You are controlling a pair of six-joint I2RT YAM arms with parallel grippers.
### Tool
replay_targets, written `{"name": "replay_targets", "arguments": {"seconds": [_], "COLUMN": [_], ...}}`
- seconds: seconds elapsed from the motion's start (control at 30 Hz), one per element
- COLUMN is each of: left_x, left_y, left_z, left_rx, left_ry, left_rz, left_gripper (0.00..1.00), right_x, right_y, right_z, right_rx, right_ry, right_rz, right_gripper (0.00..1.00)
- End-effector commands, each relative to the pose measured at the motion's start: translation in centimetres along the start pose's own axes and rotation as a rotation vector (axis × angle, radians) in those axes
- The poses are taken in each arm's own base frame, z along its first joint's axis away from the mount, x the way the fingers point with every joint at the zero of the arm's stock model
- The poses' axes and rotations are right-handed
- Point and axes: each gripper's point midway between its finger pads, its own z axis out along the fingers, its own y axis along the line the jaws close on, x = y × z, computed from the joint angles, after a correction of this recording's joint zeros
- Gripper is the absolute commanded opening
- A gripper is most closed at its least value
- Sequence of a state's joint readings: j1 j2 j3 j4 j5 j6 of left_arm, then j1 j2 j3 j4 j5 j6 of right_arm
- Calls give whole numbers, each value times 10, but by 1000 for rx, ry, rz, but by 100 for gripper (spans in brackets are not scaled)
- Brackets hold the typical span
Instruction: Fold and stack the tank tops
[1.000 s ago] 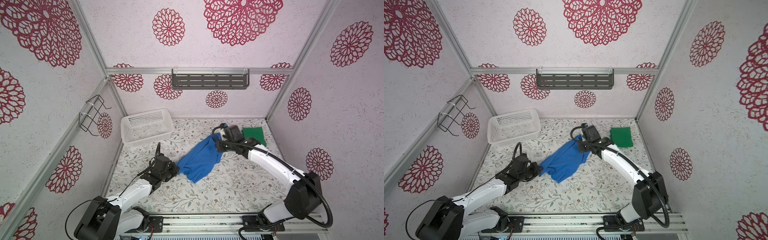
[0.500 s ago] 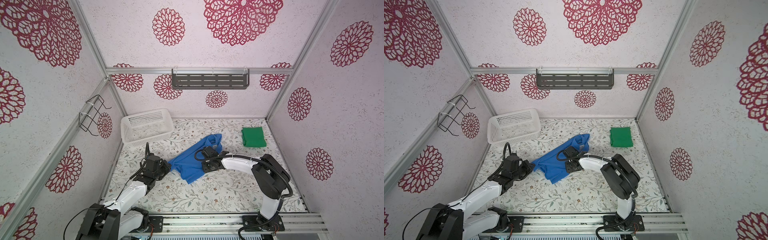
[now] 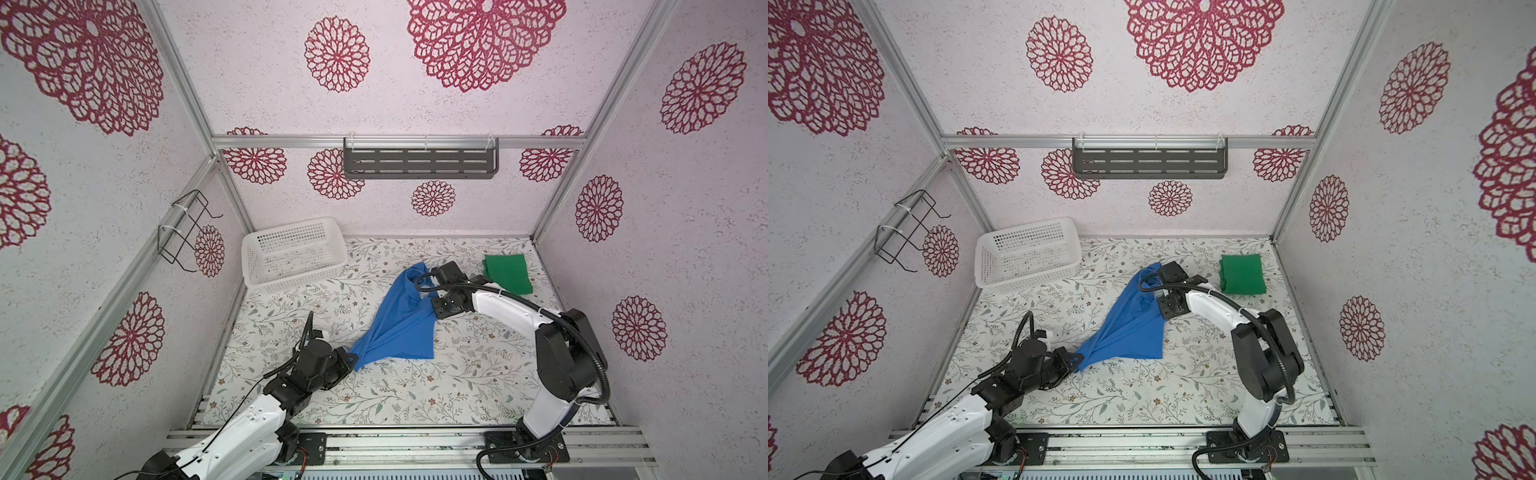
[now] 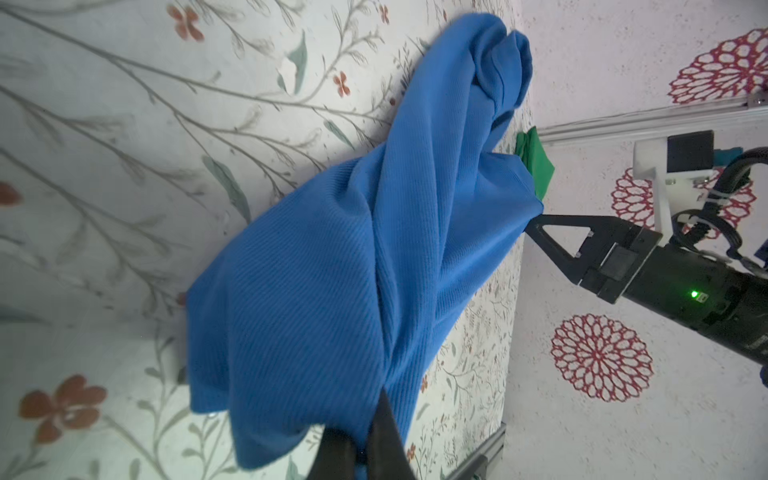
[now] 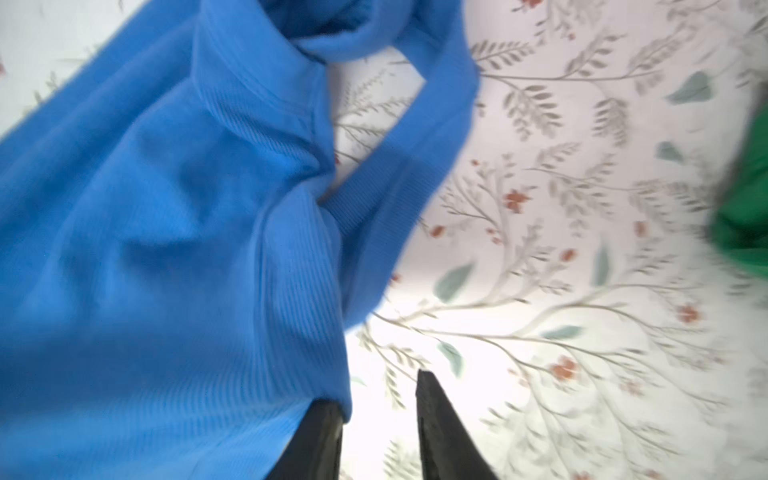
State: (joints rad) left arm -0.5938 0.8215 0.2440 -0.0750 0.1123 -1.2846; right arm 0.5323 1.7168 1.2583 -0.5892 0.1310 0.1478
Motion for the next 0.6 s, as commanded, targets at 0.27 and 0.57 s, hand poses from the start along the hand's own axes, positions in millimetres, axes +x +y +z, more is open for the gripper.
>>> {"name": "replay_targets", "arguments": {"seconds": [0.27,0.57], "left_x": [8,3], "left_y": [20,29], "left_z": [21,16], "left_rx": [-158,-212], "left_ry": [68,44], "left_rz": [34,65], "left_gripper": [12,18], "right_x": [61,88], "right_y": [34,123], "right_z": [-43,-21], "right_rx": [-44,-145], "right_ry": [59,75], "right_rz": [136,112], "right_gripper": [38,36]}}
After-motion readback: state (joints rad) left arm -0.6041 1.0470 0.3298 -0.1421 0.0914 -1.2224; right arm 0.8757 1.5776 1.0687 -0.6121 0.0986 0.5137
